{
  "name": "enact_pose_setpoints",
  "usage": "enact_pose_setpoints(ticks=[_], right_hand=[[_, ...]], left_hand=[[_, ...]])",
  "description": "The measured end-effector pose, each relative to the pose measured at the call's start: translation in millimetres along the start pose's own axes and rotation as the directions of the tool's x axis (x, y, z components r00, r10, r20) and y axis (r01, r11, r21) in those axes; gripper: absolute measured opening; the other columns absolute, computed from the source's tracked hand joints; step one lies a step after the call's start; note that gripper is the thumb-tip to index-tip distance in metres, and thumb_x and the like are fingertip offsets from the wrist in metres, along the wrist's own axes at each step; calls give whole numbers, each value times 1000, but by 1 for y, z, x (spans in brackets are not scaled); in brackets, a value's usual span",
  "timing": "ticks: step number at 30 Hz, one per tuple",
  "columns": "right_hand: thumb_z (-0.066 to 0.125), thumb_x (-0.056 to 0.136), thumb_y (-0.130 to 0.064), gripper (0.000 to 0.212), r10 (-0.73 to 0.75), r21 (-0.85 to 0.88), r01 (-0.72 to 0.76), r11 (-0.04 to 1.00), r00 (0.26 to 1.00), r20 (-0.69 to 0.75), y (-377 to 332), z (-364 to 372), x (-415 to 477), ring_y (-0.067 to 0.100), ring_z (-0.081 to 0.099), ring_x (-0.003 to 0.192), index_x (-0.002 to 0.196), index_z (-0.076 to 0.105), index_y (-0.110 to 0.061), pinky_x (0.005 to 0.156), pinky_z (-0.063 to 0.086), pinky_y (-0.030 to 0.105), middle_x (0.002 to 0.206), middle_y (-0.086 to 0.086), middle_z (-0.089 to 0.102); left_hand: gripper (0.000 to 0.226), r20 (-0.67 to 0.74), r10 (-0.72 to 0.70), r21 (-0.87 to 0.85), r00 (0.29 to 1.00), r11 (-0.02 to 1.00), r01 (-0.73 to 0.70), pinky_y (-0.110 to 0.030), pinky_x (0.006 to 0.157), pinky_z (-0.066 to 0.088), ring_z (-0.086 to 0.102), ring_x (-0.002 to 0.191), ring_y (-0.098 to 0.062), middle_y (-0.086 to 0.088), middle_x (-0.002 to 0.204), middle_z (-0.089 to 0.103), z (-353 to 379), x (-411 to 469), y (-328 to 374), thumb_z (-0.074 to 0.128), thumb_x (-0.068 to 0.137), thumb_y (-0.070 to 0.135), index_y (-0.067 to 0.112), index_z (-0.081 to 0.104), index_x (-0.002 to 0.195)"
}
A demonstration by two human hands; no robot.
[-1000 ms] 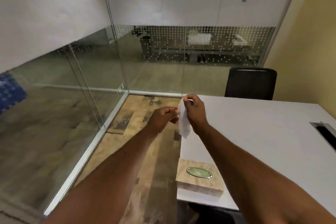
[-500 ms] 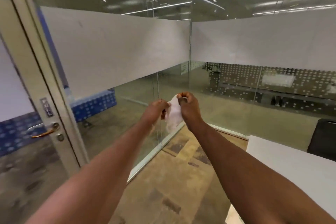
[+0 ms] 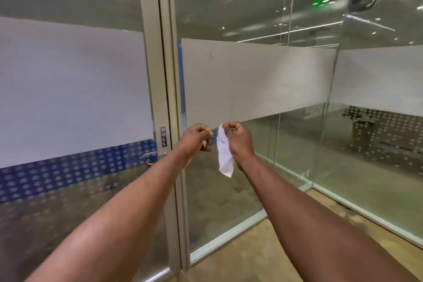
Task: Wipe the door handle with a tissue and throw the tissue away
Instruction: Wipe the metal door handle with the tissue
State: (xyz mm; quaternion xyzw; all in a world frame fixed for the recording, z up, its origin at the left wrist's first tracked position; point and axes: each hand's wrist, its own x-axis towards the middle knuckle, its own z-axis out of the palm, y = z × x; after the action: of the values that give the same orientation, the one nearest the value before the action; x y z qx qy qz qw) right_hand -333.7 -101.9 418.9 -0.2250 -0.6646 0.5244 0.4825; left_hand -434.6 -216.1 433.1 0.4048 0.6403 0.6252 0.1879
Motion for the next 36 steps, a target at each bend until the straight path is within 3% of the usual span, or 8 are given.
enact_pose_setpoints(ticks=[5, 11, 17, 21, 25, 29, 33, 36], right_hand=[[63, 96, -23, 12, 25, 67, -33, 997, 993, 118, 3, 80, 11, 21, 71, 88, 98, 71, -13, 78, 57, 35, 95, 2, 74], [61, 98, -24, 15, 19, 121, -43, 992, 981, 194, 10, 154, 18, 22, 68, 80, 101, 70, -12, 65, 54, 27, 93, 4, 73], [65, 95, -41, 32, 59, 199, -125, 972, 949, 308, 25, 207, 23, 22, 66, 71, 91, 70, -10, 66, 53, 34, 87, 13, 74], [78, 71, -61, 52, 69, 229, -186, 955, 896, 439, 37, 237, 39, 17, 68, 64, 83, 70, -11, 57, 54, 28, 72, 5, 72], [90, 63, -49, 55, 62, 225, -232, 946, 813, 578, 59, 265, 64, 24, 74, 75, 97, 74, -9, 63, 57, 33, 86, 10, 77], [80, 80, -28, 26, 71, 180, -235, 955, 772, 631, 85, 289, 99, 15, 66, 60, 97, 74, -9, 47, 47, 23, 78, 4, 76], [74, 86, -26, 21, 71, 199, -250, 948, 772, 632, 99, 312, 137, 22, 73, 81, 100, 74, -10, 67, 58, 34, 94, 12, 78], [82, 79, -34, 34, 61, 209, -245, 947, 775, 629, 114, 327, 164, 25, 72, 83, 99, 75, -8, 73, 56, 37, 96, 16, 77]], left_hand=[[20, 17, -40, 12, 999, 999, 40, -41, 89, 55, 68, 89, -22, -10, 103, 73, -63, 15, -20, 55, 102, 15, 7, 68, 115], [13, -111, -88, 20, 990, 996, 91, -35, 79, 56, 72, 89, -25, -10, 98, 78, -130, 19, -44, 68, 96, 19, 18, 68, 83], [14, -196, -118, -57, 973, 992, 109, -30, 61, 51, 66, 71, -21, -8, 80, 71, -170, 28, -55, 57, 98, 10, 10, 63, 86], [13, -271, -117, -31, 955, 993, 113, -31, 66, 48, 63, 71, -24, -5, 74, 69, -190, 45, -68, 59, 98, 10, 12, 63, 86], [12, -392, -54, 61, 918, 995, 84, -27, 64, 55, 68, 74, -16, -2, 83, 74, -216, 76, -81, 66, 100, 22, 15, 67, 90], [18, -464, 0, 186, 886, 978, 98, -34, 73, 54, 66, 82, -19, -4, 91, 73, -240, 116, -98, 61, 104, 30, 19, 69, 91], [20, -491, 47, 305, 870, 945, 120, -31, 62, 51, 63, 74, -16, 3, 85, 71, -249, 151, -115, 56, 106, 29, 20, 72, 96], [19, -580, 66, 324, 812, 933, 155, -33, 71, 53, 65, 83, -18, -1, 93, 71, -249, 176, -131, 63, 101, 36, 17, 68, 97]])
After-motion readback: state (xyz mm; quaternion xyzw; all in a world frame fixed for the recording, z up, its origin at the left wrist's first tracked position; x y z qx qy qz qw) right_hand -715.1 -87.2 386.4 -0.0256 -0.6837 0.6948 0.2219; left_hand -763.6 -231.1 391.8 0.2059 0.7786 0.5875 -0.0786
